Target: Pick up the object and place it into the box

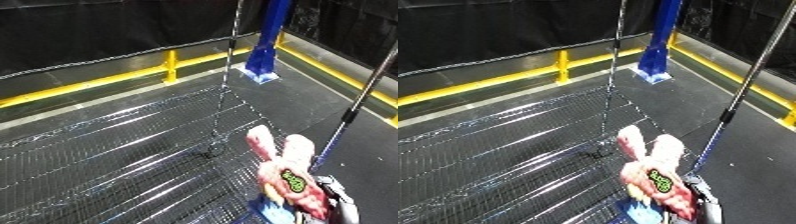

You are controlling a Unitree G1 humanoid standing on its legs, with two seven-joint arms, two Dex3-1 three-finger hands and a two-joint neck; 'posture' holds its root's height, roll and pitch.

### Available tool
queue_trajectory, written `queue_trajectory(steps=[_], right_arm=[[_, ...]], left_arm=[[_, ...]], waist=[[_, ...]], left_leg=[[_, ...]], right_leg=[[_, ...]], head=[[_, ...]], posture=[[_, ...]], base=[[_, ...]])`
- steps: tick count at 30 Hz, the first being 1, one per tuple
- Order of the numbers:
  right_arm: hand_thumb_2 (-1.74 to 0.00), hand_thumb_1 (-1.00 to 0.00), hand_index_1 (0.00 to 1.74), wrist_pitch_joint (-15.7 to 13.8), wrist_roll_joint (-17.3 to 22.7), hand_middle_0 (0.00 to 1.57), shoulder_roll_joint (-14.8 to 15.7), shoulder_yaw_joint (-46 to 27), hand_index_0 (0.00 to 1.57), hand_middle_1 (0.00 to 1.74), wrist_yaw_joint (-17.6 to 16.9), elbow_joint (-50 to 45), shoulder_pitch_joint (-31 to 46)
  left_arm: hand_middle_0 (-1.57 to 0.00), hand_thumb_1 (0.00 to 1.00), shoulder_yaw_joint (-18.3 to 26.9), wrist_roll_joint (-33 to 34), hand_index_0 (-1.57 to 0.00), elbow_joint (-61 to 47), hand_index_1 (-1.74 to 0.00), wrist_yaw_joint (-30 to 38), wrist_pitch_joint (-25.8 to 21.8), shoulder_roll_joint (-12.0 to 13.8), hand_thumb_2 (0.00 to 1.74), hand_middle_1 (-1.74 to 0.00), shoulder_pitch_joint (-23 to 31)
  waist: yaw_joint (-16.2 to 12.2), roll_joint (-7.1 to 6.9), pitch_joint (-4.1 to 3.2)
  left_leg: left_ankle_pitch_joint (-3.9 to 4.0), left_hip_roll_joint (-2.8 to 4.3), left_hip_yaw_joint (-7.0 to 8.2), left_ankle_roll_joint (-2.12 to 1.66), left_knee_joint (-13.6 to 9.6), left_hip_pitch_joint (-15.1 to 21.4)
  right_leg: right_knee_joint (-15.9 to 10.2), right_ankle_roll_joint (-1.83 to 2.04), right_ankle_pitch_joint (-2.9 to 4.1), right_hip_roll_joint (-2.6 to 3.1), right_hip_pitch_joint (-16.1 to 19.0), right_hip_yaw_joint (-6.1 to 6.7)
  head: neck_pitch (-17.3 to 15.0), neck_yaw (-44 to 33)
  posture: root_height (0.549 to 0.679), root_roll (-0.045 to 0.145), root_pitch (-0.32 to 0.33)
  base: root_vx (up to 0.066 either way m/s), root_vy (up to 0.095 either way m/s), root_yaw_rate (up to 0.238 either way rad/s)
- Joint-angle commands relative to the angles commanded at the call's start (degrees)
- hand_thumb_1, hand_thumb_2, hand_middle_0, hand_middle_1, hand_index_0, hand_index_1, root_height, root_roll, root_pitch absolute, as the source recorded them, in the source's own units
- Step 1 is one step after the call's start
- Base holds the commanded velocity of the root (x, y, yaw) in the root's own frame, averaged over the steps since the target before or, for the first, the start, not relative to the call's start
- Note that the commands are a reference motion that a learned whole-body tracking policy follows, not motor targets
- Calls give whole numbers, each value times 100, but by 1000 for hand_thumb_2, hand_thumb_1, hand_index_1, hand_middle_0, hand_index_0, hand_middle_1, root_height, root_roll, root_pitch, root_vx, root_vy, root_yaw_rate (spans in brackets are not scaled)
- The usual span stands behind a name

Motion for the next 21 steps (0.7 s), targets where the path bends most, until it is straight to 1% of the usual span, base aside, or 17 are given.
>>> queue_trajectory(steps=[4,8,12,16,18,21], right_arm=[[-1740,-1000,1740,-47,62,1570,134,-278,1570,1740,-7,111,321],[-1740,-1000,1740,-76,94,1570,170,-459,1570,1740,-5,207,526],[-1740,-1000,1740,-98,111,1570,148,-602,1570,1740,-19,310,643],[-1740,-1000,1740,-131,136,1570,86,-690,1570,1740,-30,444,675],[-1740,-1000,1740,-146,155,1570,65,-712,1570,1740,-39,509,674],[-1740,-1000,1740,-160,194,1570,19,-711,1570,1740,-63,610,644]], left_arm=[[-1570,1000,21,-5,-1570,13,-1740,-18,3,-10,1740,-1740,-7],[-1570,1000,7,-2,-1570,61,-1740,-23,-6,0,1740,-1740,-40],[-1570,1000,-25,4,-1570,114,-1740,-16,-34,27,1740,-1740,-102],[-1570,1000,-96,12,-1570,150,-1740,-20,-71,70,1740,-1740,-188],[-1570,1000,-131,18,-1570,174,-1740,-13,-82,87,1740,-1740,-230],[-1570,1000,-190,32,-1570,243,-1740,0,-105,99,1740,-1740,-288]], waist=[[-217,-3,-37],[-395,2,-59],[-556,22,-75],[-700,52,-87],[-766,68,-89],[-848,102,-86]], left_leg=[[-56,33,93,-15,25,60],[-93,63,168,-33,57,104],[-122,77,236,-49,98,127],[-135,87,291,-65,118,131],[-139,92,314,-72,128,128],[-148,91,349,-80,143,131]], right_leg=[[-39,-11,8,38,11,72],[-60,-22,19,66,6,137],[-79,-38,35,92,-4,202],[-95,-48,54,109,-35,256],[-96,-51,64,115,-56,280],[-99,-53,77,124,-76,318]], head=[[-183,168],[-366,289],[-534,463],[-670,614],[-774,697],[-1017,893]], posture=[[632,63,-218],[633,68,-217],[634,73,-215],[635,78,-211],[635,80,-209],[636,83,-206]], base=[[4,7,-179],[-4,12,-156],[-3,16,-134],[-5,20,-99],[-7,18,-89],[-7,20,-86]])
